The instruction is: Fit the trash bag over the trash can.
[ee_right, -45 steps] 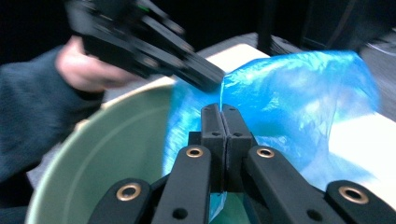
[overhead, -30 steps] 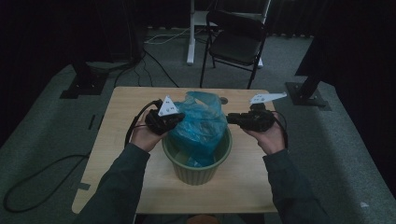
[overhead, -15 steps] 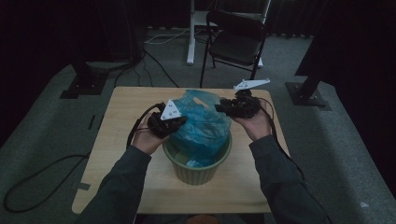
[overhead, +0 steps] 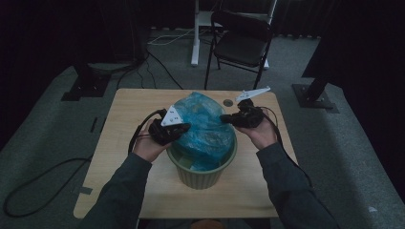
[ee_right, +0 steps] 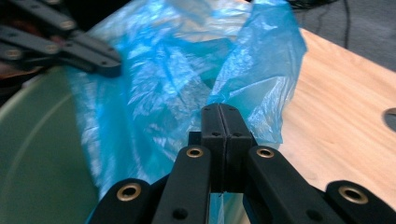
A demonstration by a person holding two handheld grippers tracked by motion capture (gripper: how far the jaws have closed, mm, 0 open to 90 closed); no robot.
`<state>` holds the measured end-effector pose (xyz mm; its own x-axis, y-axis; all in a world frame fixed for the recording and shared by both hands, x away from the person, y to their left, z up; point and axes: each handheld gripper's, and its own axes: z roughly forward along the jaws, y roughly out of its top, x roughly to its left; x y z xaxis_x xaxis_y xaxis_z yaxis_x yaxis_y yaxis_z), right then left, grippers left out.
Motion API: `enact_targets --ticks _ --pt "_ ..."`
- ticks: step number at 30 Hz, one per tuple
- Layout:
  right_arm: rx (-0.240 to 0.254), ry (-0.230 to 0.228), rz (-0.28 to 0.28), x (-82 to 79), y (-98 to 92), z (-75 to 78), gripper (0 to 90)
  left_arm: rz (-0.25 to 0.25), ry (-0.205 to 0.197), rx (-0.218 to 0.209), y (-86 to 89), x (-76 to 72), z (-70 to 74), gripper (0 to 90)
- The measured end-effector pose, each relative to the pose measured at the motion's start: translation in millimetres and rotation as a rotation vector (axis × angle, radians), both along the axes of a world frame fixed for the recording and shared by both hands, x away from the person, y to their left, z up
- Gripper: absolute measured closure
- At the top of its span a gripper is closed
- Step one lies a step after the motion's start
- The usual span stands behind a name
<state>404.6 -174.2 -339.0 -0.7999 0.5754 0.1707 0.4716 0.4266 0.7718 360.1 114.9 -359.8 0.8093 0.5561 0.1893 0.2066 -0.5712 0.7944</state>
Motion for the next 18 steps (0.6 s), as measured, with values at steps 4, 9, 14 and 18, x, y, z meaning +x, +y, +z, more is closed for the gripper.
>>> enact_targets --ticks 4,9,14,18 --pt "0.019 -0.008 0.026 -13.7 -2.3 -1.4 90.0 0.013 -0.001 -0.033 7.1 -0.3 4.1 77.1" --pt "0.014 -0.018 0.068 -26.5 1.2 -5.1 90.0 0.019 -0.019 -0.071 8.6 3.0 14.1 65.7" --pt "0.018 -0.027 0.101 -31.1 6.4 -6.3 90.0 -0.013 -0.035 -0.095 -4.4 7.3 22.3 55.5" --pt "0.023 -0.037 0.119 -33.2 9.5 -6.2 90.0 -0.042 -0.020 -0.099 -16.7 11.9 24.7 49.7"
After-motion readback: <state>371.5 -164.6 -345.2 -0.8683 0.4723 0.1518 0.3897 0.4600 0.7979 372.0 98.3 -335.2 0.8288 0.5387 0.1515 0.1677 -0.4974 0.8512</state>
